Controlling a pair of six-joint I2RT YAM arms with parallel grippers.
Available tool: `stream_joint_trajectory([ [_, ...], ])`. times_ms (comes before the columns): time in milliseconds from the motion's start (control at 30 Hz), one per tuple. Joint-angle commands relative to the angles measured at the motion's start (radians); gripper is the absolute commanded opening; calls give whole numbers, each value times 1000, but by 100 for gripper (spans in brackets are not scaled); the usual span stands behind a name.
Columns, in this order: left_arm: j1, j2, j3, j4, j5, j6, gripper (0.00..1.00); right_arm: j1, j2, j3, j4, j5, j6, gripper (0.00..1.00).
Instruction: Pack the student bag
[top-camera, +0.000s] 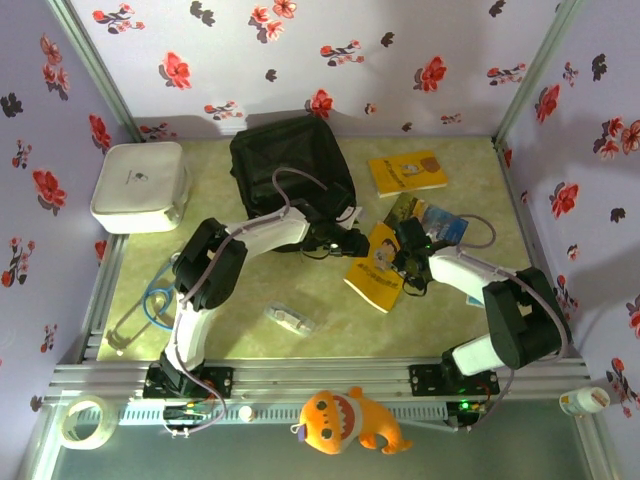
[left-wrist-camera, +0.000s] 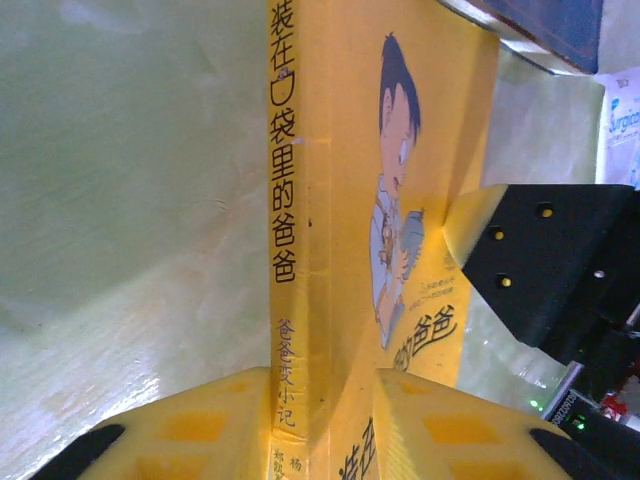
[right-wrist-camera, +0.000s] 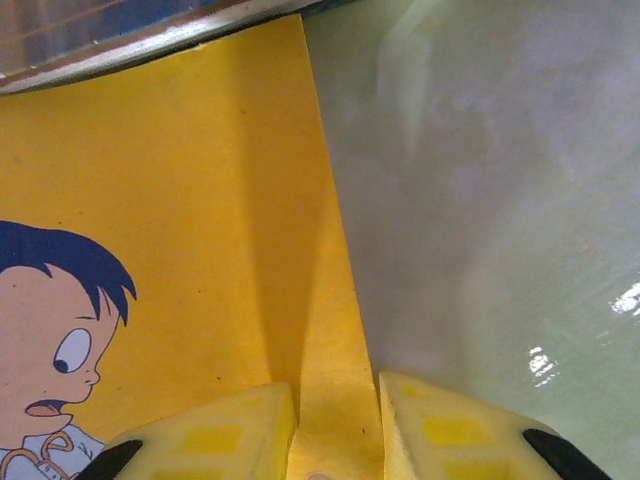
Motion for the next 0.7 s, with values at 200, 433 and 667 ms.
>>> stream_joint_trajectory([
  [200,-22,20,31,18,121,-28,32,7,45,-45,111,-129,53,27],
  [433,-18,16,31,25,132,-21,28,6,48,-39,124,-128,53,27],
  [667,-3,-50,6,22,67,-3,16,6,13,-16,75,-84,12,32],
])
